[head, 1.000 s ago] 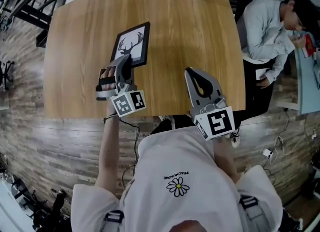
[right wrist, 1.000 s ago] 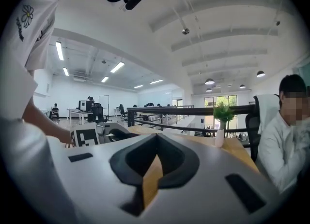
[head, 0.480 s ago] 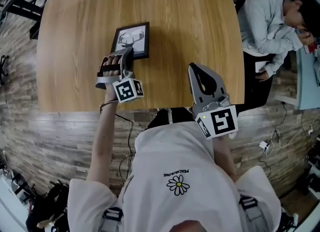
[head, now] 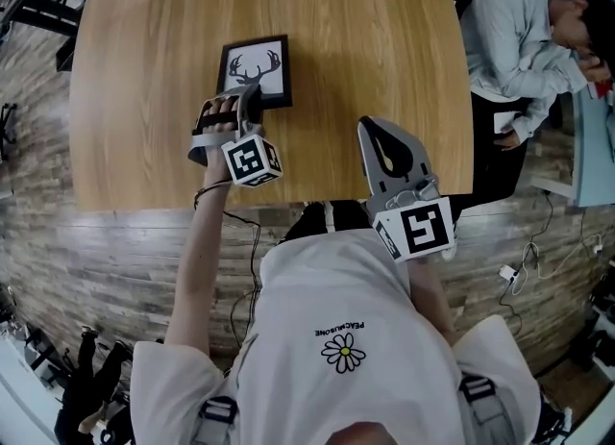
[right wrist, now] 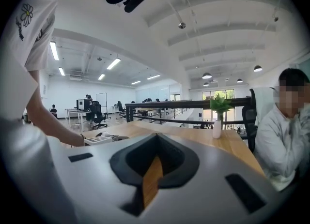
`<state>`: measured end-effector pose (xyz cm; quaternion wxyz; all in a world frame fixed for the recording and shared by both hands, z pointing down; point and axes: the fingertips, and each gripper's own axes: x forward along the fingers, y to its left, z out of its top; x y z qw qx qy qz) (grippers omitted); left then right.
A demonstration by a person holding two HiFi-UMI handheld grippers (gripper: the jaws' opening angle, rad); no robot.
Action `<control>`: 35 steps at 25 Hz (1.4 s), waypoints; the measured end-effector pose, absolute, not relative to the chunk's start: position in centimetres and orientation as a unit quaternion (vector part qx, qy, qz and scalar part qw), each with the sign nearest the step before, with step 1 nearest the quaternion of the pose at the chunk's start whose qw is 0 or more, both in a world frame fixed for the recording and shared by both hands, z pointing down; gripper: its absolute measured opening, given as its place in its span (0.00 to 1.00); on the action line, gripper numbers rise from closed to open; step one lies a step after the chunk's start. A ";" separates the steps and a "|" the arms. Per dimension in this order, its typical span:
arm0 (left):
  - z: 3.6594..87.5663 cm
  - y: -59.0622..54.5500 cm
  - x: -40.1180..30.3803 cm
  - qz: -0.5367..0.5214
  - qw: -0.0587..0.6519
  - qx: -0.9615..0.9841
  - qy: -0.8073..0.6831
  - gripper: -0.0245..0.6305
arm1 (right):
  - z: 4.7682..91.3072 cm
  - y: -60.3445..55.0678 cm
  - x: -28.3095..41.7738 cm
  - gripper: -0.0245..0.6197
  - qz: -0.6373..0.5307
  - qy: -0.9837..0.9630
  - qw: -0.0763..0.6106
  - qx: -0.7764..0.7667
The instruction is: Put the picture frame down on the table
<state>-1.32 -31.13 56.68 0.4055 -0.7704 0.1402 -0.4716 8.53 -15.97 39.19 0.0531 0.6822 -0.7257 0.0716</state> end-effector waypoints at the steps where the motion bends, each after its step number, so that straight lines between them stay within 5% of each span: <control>1: 57.0 -31.1 -1.4 -0.475 0.399 -0.772 0.139 0.16 | 39.2 -16.0 8.6 0.05 0.073 -0.725 0.052 0.683; 17: 61.4 -28.3 -2.2 -0.534 0.238 -0.810 0.032 0.42 | 39.8 -16.1 8.8 0.05 0.096 -0.721 0.050 0.684; 35: 62.8 -28.0 -2.4 -0.565 0.133 -0.811 -0.073 0.42 | 40.1 -16.7 8.0 0.05 0.121 -0.734 0.048 0.666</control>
